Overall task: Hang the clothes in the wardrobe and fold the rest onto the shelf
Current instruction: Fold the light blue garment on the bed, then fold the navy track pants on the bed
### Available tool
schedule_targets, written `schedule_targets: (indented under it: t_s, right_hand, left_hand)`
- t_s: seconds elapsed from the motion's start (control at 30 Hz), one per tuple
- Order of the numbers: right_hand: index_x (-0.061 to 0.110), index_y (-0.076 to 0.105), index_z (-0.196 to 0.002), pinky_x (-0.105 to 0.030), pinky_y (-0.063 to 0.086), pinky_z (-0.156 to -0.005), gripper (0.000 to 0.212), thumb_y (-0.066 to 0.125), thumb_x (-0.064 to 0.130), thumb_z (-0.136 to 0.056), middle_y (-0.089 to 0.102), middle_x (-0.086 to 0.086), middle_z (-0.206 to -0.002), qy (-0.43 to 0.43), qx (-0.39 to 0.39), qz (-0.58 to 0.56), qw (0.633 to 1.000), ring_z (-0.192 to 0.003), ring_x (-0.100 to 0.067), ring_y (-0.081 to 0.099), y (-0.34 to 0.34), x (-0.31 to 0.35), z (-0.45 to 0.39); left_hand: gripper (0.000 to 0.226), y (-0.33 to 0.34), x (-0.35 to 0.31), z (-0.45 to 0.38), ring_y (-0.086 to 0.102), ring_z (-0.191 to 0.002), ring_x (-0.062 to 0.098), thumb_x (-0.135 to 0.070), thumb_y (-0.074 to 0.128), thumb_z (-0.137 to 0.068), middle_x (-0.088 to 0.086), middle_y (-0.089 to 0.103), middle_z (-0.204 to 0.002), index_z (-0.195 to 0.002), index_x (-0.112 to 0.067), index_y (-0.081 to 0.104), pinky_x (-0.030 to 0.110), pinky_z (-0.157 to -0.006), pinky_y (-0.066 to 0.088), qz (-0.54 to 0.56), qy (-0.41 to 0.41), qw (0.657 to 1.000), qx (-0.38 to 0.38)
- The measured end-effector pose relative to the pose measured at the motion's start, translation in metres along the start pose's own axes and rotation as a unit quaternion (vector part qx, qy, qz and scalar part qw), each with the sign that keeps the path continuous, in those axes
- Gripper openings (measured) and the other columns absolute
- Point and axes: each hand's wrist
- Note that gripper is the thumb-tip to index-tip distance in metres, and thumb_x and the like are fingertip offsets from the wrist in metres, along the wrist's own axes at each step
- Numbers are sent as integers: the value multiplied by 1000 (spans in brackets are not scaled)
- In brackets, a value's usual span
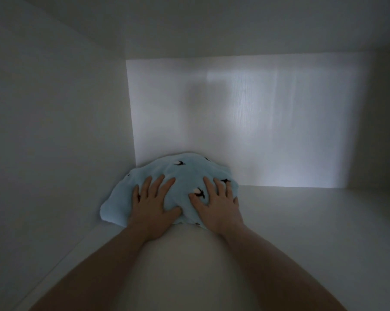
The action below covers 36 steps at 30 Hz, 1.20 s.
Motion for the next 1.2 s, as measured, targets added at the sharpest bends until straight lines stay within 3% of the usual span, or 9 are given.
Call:
schedule_targets:
  t_s: [0.1,0.37,0.5,0.63,0.7,0.77,0.87,1.03,1.2]
  right_hand:
    - [45,10,-160,-62,10,-124,82,27,85,-90,8,6,-171,2,-6,8,1000,-158,-27,-3,0,0,-2]
    - [32,8,-164,-63,-18,-117,76,9,71,-99,5,-7,-173,22,-69,149,986,-157,-37,-8,11,19,24]
    - [32,-7,-164,-64,-18,-120,72,18,63,-104,-16,-4,-171,52,-32,143,988,-156,-34,-20,2,22,54]
    - [30,-12,-163,-62,-17,-121,80,26,65,-102,-23,-2,-170,67,17,140,988,-155,-33,-24,-19,25,100]
    - [31,-13,-163,-60,-16,-122,83,32,64,-101,-22,1,-170,67,37,133,988,-155,-31,-23,-30,31,125]
    - [34,-14,-162,-58,-13,-124,88,40,63,-98,-22,3,-170,74,39,109,990,-156,-29,-21,-41,36,148]
    - [35,-11,-162,-55,-2,-127,92,50,56,-97,-16,5,-171,89,5,42,995,-158,-27,-11,-68,40,183]
    - [36,12,-161,-31,19,-125,84,62,42,-95,8,12,-168,54,-124,-32,990,-154,-9,14,-155,40,291]
    - [37,34,-153,-9,26,-115,65,67,27,-98,36,26,-150,135,-206,-59,967,-143,8,31,-251,37,477]
  left_hand:
    - [93,2,0,-1,-3,-158,23,-84,22,-75,-12,4,-171,-158,-50,5,52,-124,-6,2,5,1000,-13]
    - [95,12,4,-4,16,-155,33,-84,34,-76,-2,23,-168,-160,-42,21,61,-121,7,-12,10,999,-38]
    - [96,8,1,-3,18,-154,35,-85,34,-76,1,26,-167,-160,-40,23,60,-121,7,-24,8,999,-36]
    - [92,4,-4,1,34,-144,45,-78,42,-78,12,42,-158,-155,-27,41,63,-117,14,-25,23,998,-44]
    - [85,-4,-9,5,37,-141,47,-70,45,-83,16,45,-155,-152,-22,45,63,-116,14,-42,39,998,-38]
    - [72,-15,-21,14,44,-136,46,-48,64,-86,20,49,-150,-148,-15,49,65,-114,23,-51,86,994,-53]
    - [69,-39,-63,43,49,-133,37,-12,73,-77,12,52,-144,-142,-14,50,56,-120,24,39,159,984,-76]
    - [58,-101,-174,119,48,-131,23,-13,61,-74,-1,53,-136,-131,-18,56,48,-121,26,244,283,925,-64]
    - [51,-165,-300,253,51,-128,18,-8,71,-74,-4,54,-132,-123,-19,60,36,-114,32,363,392,845,-8]
Point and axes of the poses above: each hand's wrist, its own z-axis away from the middle knuckle, its own y-axis out of the palm, x = y × z
